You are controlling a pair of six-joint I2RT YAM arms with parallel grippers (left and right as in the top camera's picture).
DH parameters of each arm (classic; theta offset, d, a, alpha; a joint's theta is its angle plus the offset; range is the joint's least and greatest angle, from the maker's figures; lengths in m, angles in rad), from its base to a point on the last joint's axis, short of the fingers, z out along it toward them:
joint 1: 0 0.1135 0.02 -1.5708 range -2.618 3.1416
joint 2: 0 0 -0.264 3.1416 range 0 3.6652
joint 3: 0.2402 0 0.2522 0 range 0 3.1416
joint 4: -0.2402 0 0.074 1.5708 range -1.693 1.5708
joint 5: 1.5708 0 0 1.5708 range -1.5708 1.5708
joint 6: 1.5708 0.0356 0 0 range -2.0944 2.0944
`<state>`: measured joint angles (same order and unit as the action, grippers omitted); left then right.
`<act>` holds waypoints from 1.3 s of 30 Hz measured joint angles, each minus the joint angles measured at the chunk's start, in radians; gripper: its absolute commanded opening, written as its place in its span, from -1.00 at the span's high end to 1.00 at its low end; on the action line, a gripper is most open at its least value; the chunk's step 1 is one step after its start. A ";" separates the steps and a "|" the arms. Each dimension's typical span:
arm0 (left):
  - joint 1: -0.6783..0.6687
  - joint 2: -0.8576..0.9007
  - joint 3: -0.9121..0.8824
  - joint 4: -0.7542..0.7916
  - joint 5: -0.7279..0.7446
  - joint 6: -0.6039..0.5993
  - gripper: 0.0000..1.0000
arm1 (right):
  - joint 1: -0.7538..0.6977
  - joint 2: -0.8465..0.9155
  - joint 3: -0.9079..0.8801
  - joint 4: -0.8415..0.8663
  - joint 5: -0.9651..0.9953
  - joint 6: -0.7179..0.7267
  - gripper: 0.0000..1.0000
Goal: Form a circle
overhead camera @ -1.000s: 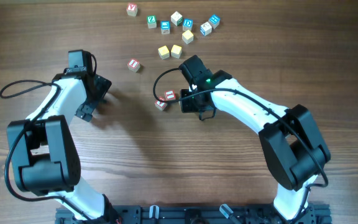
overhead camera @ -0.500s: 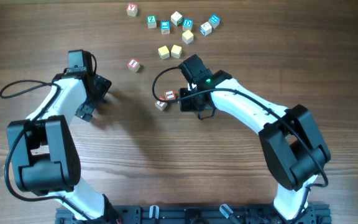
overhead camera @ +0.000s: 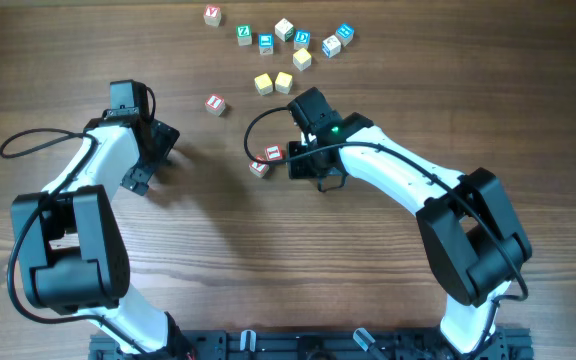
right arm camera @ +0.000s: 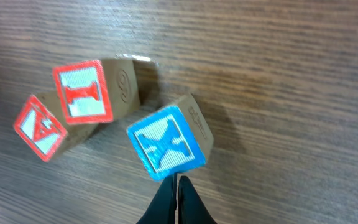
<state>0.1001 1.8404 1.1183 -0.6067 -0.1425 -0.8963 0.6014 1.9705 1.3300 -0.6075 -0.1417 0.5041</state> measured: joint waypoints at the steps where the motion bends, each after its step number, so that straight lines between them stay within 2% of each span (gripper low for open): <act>1: 0.000 0.000 0.000 0.000 0.000 0.000 -1.00 | 0.000 0.000 0.000 0.004 0.000 0.000 0.92; 8: 0.000 0.000 0.000 0.000 0.000 0.000 -1.00 | 0.000 0.000 0.000 -0.049 0.000 0.000 0.91; 27: 0.000 0.000 0.000 0.000 0.000 0.000 -1.00 | 0.000 0.000 0.000 -0.006 0.001 0.000 0.91; 39: 0.000 0.000 0.000 0.000 0.000 0.000 -1.00 | 0.000 0.000 0.000 -0.046 0.010 0.000 0.91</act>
<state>0.1001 1.8404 1.1183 -0.6067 -0.1425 -0.8963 0.6014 1.9709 1.3300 -0.6537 -0.1318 0.5037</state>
